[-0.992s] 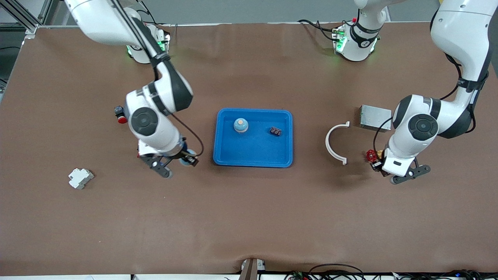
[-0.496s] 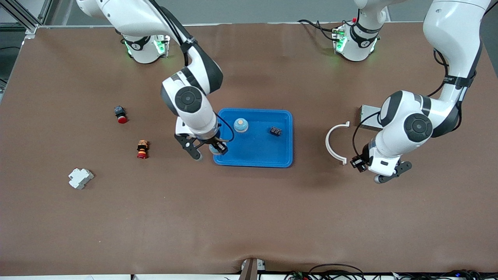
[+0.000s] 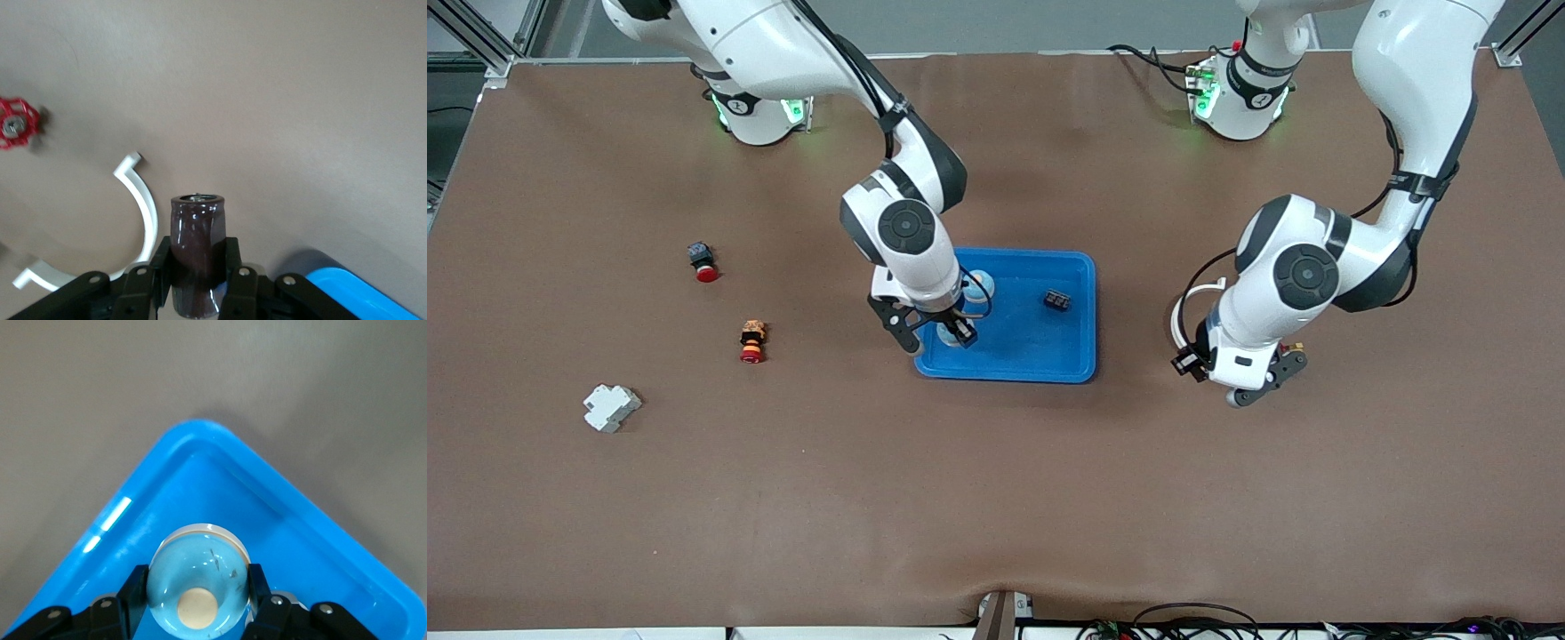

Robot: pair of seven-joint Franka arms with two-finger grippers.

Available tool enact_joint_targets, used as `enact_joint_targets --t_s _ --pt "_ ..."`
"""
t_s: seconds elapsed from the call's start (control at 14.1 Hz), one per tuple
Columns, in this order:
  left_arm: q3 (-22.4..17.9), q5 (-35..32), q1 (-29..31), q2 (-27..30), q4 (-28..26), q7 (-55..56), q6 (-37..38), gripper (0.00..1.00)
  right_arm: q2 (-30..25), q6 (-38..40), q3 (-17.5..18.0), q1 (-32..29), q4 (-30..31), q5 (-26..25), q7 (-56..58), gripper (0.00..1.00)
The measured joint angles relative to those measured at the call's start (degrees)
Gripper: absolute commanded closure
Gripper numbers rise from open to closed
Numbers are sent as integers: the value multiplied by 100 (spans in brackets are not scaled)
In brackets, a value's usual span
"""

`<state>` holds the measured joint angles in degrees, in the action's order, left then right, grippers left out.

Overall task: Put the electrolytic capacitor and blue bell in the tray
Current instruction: 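Carry the bell toward the tray with the right gripper while the left carries the capacitor, then lower the bell and capacitor into the tray and open both grippers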

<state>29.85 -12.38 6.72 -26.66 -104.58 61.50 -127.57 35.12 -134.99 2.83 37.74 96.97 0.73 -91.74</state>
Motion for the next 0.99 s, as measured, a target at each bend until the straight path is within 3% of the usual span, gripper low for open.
enact_joint_targets --t_s 0.42,0.99 --pt "2 5 -675 -325 253 1542 19 100 283 -74 -29 204 -108 -83 -288 100" --pt "3 5 -1179 -435 362 2510 40 100 524 -187 -42 239 -239 -99 -382 100"
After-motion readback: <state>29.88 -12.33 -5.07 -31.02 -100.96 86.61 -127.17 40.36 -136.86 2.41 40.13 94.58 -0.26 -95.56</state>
